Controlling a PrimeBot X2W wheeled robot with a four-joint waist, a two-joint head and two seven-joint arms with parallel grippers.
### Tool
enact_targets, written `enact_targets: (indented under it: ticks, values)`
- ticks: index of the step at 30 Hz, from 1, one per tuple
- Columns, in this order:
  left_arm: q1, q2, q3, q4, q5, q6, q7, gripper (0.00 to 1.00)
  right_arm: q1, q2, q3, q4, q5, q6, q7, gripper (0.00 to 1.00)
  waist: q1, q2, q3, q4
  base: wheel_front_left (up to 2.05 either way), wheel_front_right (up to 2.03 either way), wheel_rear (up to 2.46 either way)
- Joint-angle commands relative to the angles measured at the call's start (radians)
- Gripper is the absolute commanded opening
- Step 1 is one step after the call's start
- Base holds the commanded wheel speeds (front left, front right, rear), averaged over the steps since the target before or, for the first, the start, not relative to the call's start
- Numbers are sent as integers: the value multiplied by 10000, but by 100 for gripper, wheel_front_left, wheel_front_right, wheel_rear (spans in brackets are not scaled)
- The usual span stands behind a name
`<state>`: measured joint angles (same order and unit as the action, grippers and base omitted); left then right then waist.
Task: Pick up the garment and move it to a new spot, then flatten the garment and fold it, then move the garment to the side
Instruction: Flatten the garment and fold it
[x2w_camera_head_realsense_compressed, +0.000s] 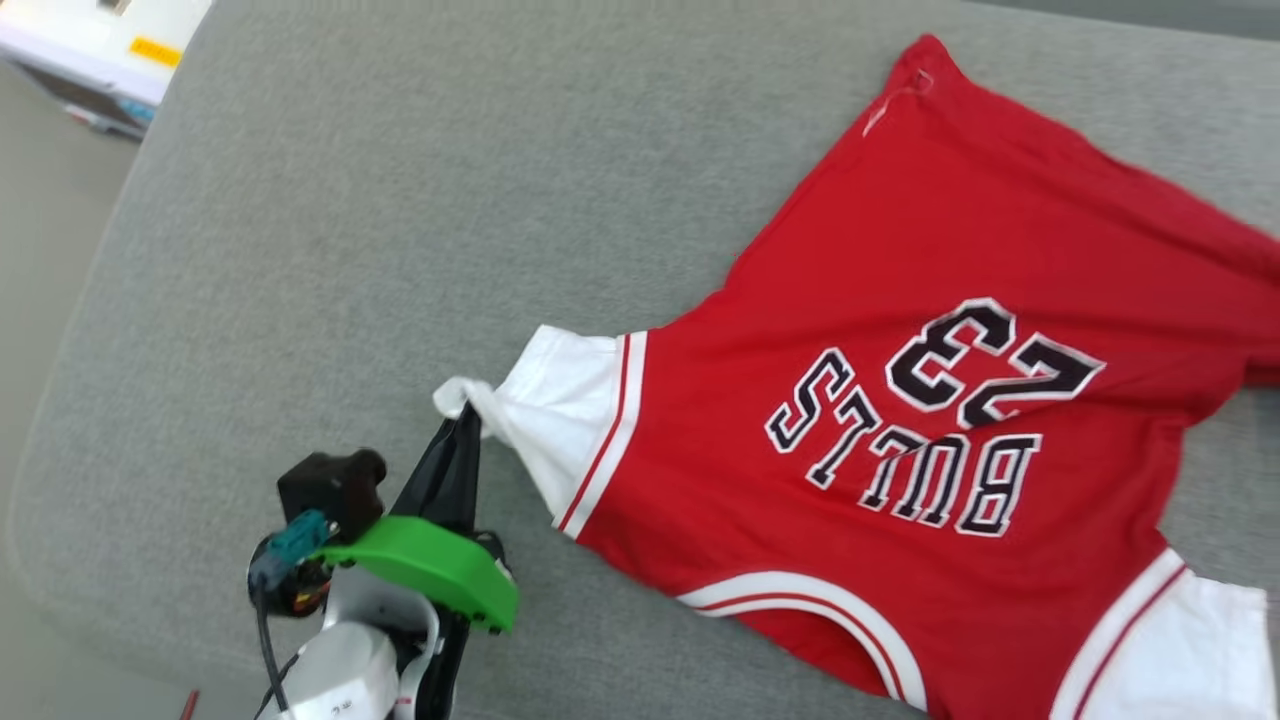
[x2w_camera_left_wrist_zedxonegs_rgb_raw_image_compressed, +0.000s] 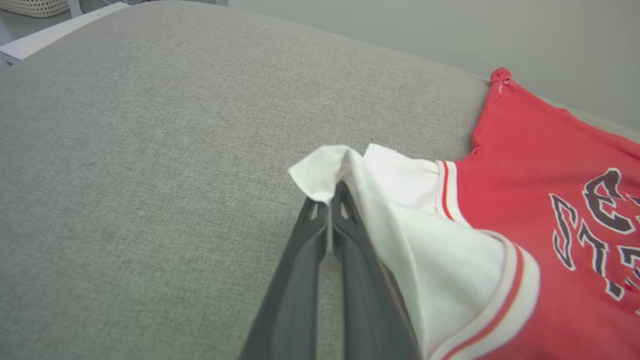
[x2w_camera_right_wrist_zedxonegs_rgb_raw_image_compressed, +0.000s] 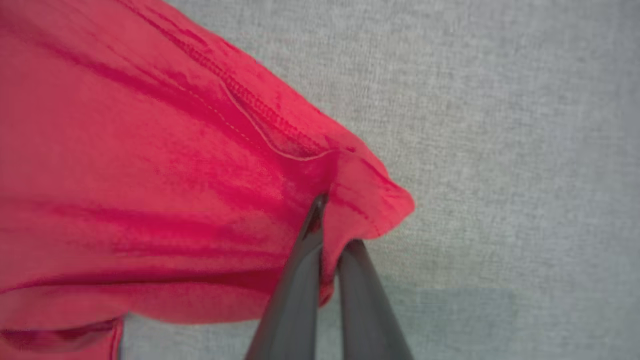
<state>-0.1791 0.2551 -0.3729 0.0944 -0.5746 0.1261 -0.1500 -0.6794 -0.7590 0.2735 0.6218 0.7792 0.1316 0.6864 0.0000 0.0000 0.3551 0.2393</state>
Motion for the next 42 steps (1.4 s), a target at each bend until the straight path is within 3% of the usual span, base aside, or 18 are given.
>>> enact_targets:
  ticks: [1,10,21,27,28,29,35,42]
  values:
    - [204,123,107,19,-125,108,47,0,600,-79,-159,-261,99,-9,-149,0,0,0,-682,-776,0,0,0]
    - [1031,660,532,15,-381,585,522,0,4497,543,-1689,-2390,-96,-9,-487,0,0,0,-1367,-1854,0,0,0]
    - [1843,1008,852,-418,-589,1011,771,0,8697,3299,-3998,-4925,-1338,-9,344,0,0,0,-1828,-2665,0,0,0]
    - [2026,1115,896,-723,-641,1146,923,0,9655,4726,-4654,-5827,-1910,-9,764,0,0,0,-1902,-2808,0,0,0]
    - [2032,1121,883,-756,-638,1161,949,0,9665,4908,-4718,-5862,-1937,-9,742,17,0,0,-1907,-2814,0,0,0]
    - [2034,1128,859,-792,-628,1176,982,0,9646,5077,-4716,-5923,-1978,-9,693,100,0,0,-1921,-2814,0,0,0]
    - [1983,1120,731,-915,-577,1248,1111,0,9136,5218,-4581,-6417,-2313,-9,-1250,100,0,0,-1932,-2715,0,0,0]
    - [1850,1133,598,-1052,-437,1329,1150,0,7887,4819,-4006,-6429,-2579,-9,-4452,100,0,0,-1783,-2566,0,0,0]
